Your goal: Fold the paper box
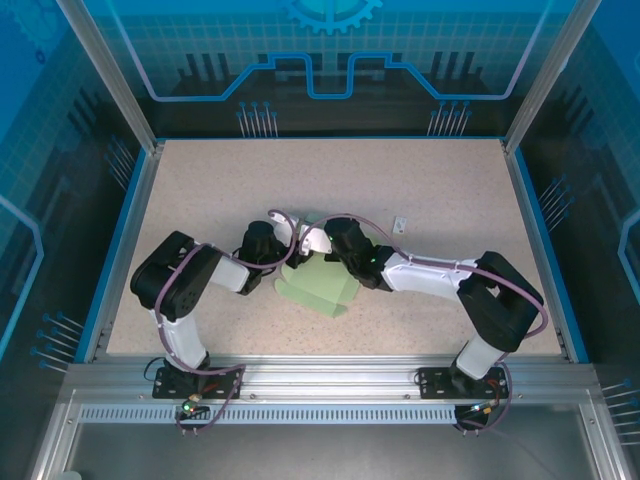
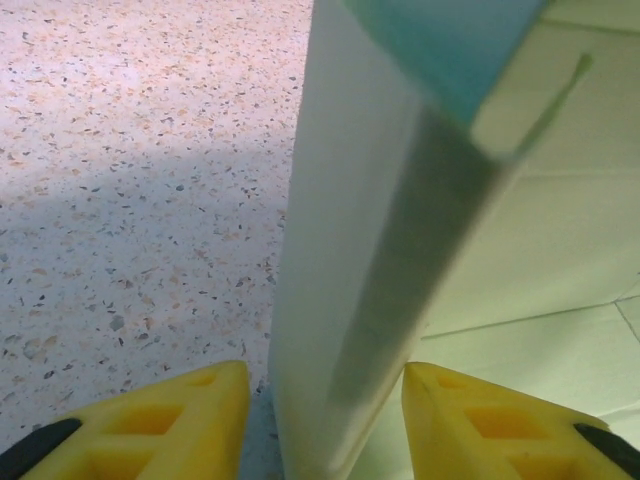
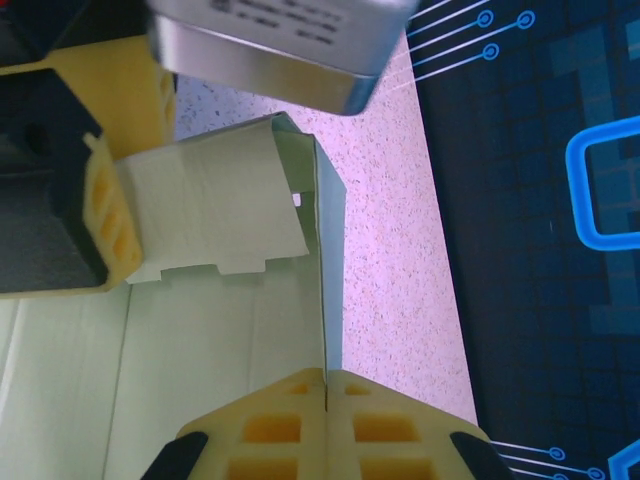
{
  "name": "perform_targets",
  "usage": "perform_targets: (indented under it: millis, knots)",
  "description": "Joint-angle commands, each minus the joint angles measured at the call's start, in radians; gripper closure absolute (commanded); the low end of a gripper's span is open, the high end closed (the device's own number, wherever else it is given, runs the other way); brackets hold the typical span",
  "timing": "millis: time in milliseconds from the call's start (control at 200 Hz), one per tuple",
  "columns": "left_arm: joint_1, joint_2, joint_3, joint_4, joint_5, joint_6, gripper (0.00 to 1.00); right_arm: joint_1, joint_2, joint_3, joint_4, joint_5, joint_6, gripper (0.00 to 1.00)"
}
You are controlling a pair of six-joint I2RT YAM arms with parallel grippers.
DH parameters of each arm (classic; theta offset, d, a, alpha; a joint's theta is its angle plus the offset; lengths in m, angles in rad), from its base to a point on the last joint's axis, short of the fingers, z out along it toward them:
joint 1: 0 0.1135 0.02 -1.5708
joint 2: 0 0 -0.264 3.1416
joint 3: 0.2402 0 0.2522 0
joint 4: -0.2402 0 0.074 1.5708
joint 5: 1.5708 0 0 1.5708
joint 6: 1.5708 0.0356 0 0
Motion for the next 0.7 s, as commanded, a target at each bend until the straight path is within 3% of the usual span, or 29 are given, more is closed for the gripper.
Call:
perform_targets:
  millis: [0, 315, 695]
  knots:
    - [-0.002, 0.016, -0.015, 0.064, -0.004, 0.013, 0.52, 0.029, 0.003, -0.029, 0.081, 0.028, -0.045, 1.00]
    - [0.001, 0.035, -0.016, 0.057, -0.004, 0.020, 0.54, 0.067, 0.034, -0.093, 0.176, 0.077, -0.102, 1.00]
    - [-0.004, 0.088, -0.061, 0.167, -0.006, 0.023, 0.56, 0.114, 0.064, -0.149, 0.247, 0.119, -0.119, 1.00]
